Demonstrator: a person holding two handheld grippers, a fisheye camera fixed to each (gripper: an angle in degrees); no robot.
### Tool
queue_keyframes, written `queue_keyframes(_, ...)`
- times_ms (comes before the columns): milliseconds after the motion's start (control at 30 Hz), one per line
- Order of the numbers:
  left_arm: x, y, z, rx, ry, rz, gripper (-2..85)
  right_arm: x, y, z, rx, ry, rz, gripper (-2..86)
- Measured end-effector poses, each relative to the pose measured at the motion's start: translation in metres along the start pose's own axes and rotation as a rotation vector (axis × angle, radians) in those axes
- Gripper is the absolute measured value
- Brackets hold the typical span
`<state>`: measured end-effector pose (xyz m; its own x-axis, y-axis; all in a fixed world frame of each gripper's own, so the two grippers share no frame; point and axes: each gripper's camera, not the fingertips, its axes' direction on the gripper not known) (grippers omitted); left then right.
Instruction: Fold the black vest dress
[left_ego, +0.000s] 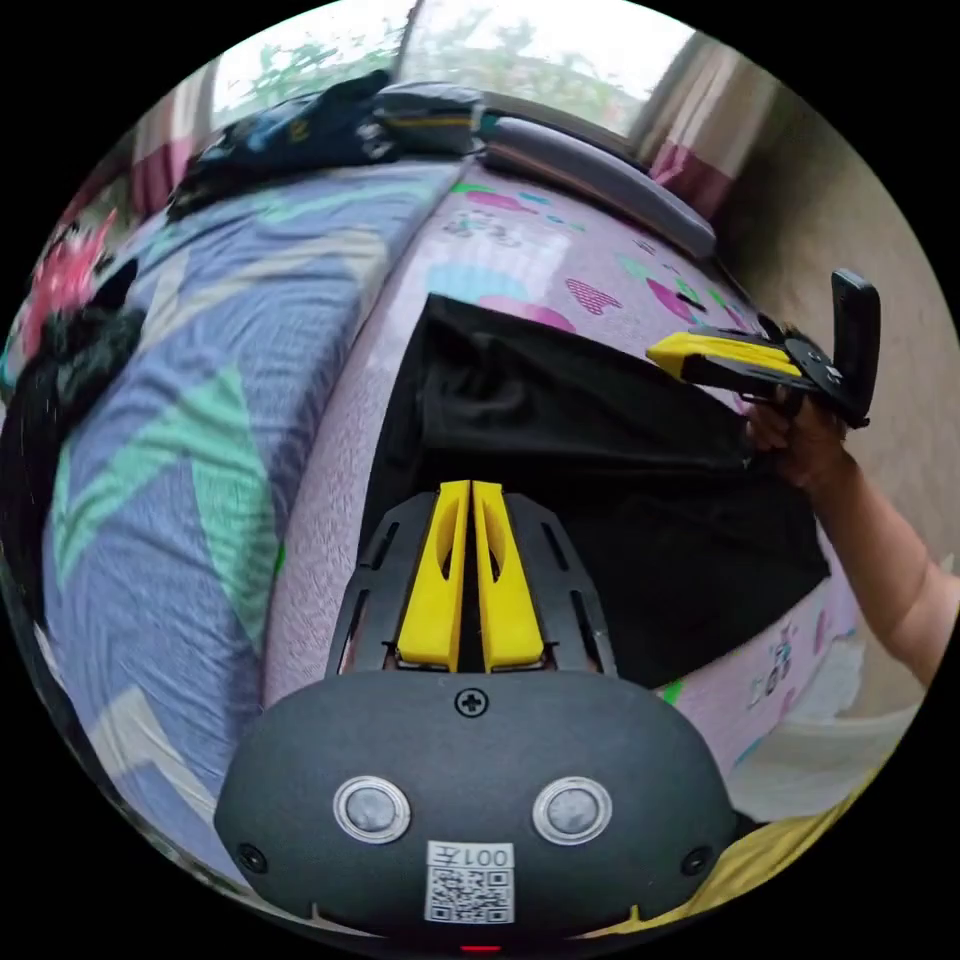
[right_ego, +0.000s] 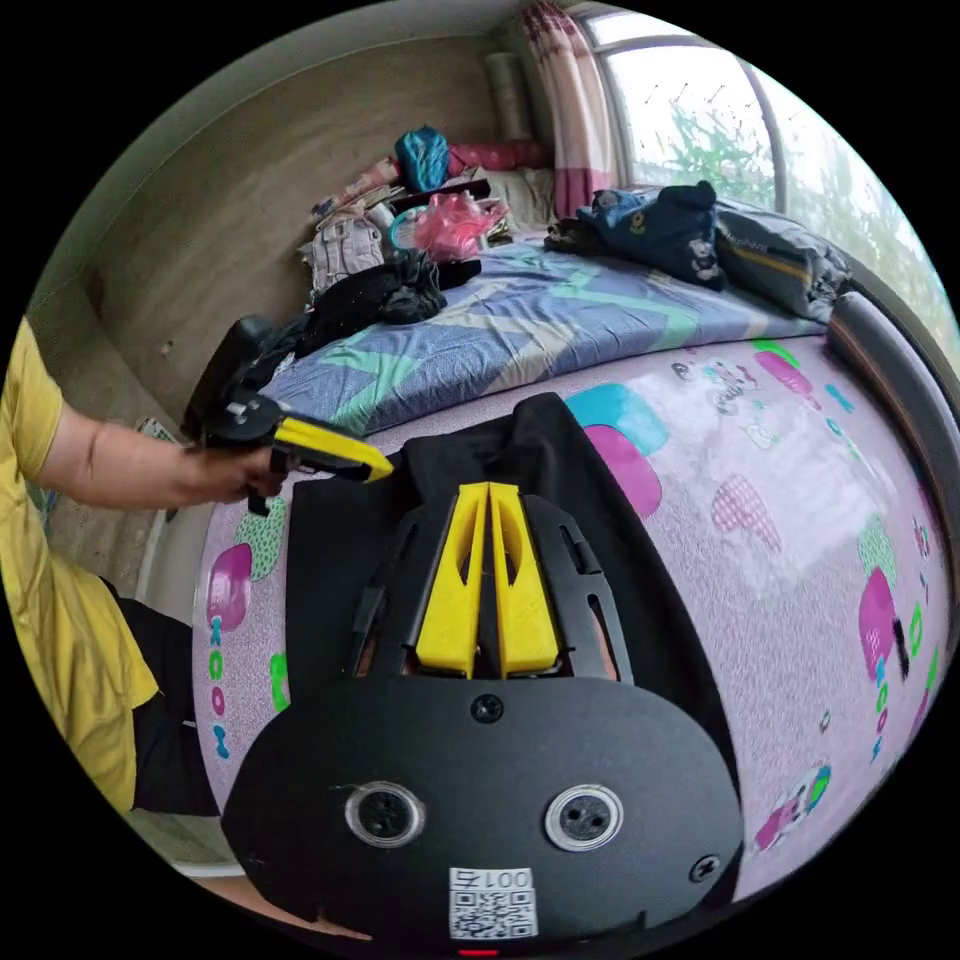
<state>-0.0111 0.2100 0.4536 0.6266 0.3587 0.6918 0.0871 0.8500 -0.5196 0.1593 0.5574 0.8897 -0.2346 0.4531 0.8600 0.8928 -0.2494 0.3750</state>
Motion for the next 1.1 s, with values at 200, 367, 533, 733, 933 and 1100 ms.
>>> queue_keyframes(200,-0.046,0.026,0.025,0.036,0.241,-0.312,4.3,0.029,-0.080,0.045,-0.137,-0.012,-0.086,0.6)
queue_keyframes(367,-0.075,0.037,0.051,0.063,0.420,-0.474,5.3,0.049,-0.118,0.080,-0.249,-0.079,-0.043,0.2)
queue_keyframes(533,-0.088,0.046,0.068,0.080,0.499,-0.540,7.5,0.050,-0.120,0.105,-0.366,-0.188,-0.020,0.1)
queue_keyframes(733,-0.100,0.055,0.080,0.131,0.530,-0.599,7.0,0.019,-0.105,0.125,-0.338,-0.296,-0.071,0.0)
queue_keyframes(933,-0.108,0.068,0.088,0.180,0.513,-0.664,2.0,0.023,-0.100,0.137,-0.334,-0.358,0.005,0.0)
queue_keyframes(1100,-0.103,0.067,0.083,0.216,0.463,-0.643,-0.8,0.018,-0.099,0.141,-0.286,-0.361,0.029,0.0)
